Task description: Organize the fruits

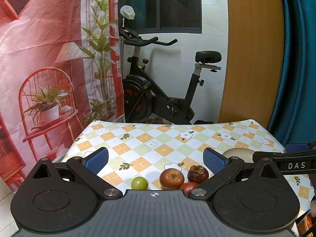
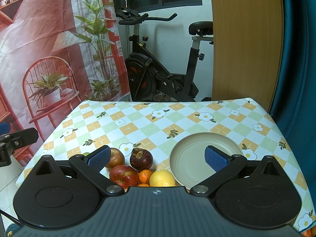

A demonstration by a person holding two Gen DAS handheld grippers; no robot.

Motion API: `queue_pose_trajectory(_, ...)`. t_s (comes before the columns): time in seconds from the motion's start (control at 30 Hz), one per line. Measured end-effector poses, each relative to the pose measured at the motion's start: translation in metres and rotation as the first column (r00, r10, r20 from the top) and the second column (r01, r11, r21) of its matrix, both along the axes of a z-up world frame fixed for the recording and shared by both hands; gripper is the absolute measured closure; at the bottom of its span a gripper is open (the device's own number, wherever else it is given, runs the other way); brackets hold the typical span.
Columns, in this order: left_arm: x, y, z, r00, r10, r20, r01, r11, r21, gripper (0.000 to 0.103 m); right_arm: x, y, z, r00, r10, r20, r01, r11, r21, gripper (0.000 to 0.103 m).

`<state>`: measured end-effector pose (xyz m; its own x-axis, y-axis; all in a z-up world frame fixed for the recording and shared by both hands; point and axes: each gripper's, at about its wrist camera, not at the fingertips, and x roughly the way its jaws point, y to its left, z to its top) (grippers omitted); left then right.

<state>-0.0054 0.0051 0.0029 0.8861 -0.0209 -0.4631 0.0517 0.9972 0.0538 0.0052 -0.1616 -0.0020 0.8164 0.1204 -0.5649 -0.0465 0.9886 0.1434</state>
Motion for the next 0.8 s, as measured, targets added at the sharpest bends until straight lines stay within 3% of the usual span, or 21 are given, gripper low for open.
queue_pose_trajectory(0.37,0.002,0.000,0.001,1.000,0.010,-0.006,-0.010,1.000,-0.014,0.000,0.001,-0.002,0.005,1.000,0.001,0.001,-0.001,1.000,-0.002,0.000)
queue_pose_trajectory(0.57,0.004,-0.004,-0.004,0.999,0.031,0.031,-0.032,0.999,0.043,0.000,0.003,-0.004,0.005,1.000,0.009,0.016,-0.009,1.000,0.011,0.000)
queue_pose_trajectory(0.8,0.015,0.004,-0.015,0.992,0.094,0.081,-0.098,0.994,0.045,0.000,0.002,-0.008,-0.014,0.987,0.042,0.156,-0.040,0.999,-0.016,0.000)
